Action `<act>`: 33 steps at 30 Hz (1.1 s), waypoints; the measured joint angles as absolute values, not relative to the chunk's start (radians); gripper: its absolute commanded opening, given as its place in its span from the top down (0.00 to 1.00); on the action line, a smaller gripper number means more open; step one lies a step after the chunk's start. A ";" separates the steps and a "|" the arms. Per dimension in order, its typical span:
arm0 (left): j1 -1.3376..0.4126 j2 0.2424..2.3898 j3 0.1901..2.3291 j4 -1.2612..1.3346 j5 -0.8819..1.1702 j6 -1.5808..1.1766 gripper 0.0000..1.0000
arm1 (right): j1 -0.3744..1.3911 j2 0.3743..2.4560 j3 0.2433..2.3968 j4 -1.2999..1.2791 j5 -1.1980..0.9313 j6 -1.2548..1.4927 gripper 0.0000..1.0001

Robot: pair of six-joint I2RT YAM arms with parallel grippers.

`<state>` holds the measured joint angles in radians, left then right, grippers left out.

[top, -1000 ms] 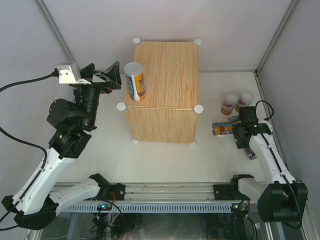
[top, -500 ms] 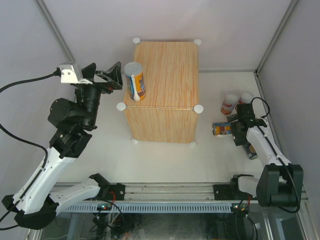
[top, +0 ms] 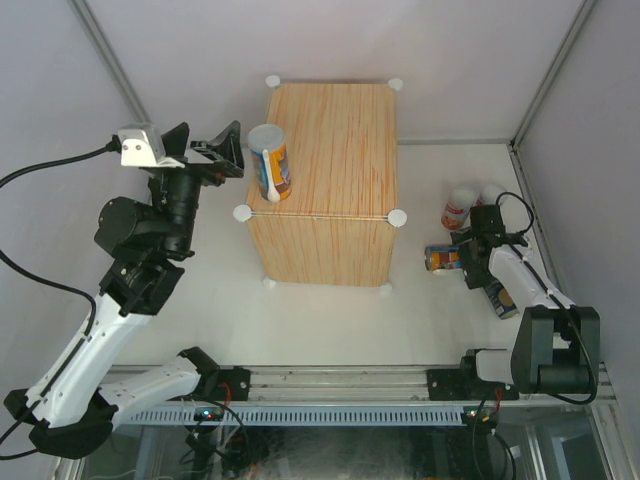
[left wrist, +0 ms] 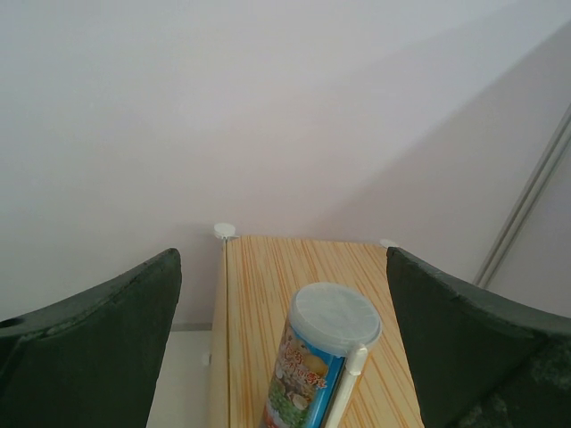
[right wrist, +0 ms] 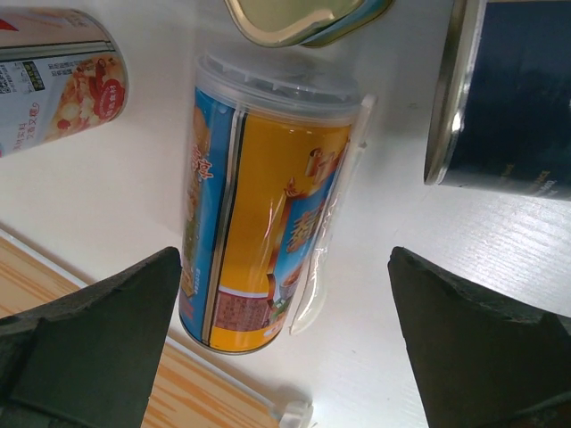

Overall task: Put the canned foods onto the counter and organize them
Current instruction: Pick up the canned food from the center of the board.

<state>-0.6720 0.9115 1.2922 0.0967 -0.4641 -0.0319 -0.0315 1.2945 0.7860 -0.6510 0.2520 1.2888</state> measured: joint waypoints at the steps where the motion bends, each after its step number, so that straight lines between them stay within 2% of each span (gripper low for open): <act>1: -0.672 0.912 1.292 0.097 -0.464 -0.031 0.00 | -0.031 1.298 0.786 -0.646 0.252 1.288 0.01; 33: -0.672 0.868 1.281 0.147 -0.464 0.004 0.00 | -0.037 1.458 0.842 -0.613 0.252 1.274 0.00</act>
<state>-0.6720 0.8680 1.2812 0.1474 -0.4641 0.0036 -0.0372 1.4578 0.8425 -0.6132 0.2520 1.2743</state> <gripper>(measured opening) 0.998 0.997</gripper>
